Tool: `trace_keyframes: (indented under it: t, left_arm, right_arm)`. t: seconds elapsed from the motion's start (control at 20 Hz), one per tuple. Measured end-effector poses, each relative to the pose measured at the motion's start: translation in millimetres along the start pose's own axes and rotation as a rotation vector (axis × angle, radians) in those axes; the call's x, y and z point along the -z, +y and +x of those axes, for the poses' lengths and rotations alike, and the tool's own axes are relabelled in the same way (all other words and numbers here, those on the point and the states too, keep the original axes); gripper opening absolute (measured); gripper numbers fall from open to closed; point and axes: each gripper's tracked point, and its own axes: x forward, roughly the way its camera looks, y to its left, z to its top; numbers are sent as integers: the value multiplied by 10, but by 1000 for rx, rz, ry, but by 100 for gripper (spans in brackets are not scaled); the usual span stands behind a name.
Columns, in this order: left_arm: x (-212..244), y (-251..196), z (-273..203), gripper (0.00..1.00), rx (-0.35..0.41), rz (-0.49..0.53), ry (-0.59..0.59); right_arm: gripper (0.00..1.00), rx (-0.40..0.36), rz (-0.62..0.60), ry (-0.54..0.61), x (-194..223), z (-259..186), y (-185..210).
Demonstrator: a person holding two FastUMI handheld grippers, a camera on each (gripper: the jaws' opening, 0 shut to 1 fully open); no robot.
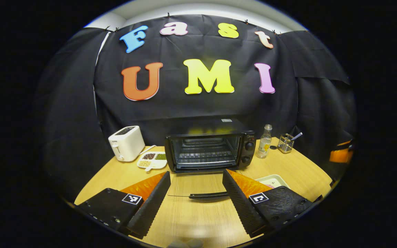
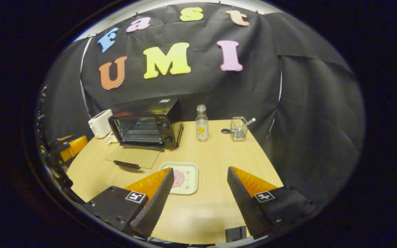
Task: Open the electric oven with the left hand, put the food in, and close the electric oven.
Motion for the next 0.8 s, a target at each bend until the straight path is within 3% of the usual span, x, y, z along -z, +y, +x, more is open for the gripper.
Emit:
trace_keyframes:
  t: [0.45, 0.6, 0.8]
  left_arm:
    - [-682, 392, -733, 100, -187, -5, -75]
    - [-857, 397, -866, 96, -244, -27, -92]
    - [-978, 362, -945, 96, -311, -32, -102]
  right_arm:
    - [74, -128, 123, 300, 670, 1280, 159]
    - [55, -136, 142, 378, 818, 1553, 80]
    - [39, -159, 160, 483, 957, 1785, 64]
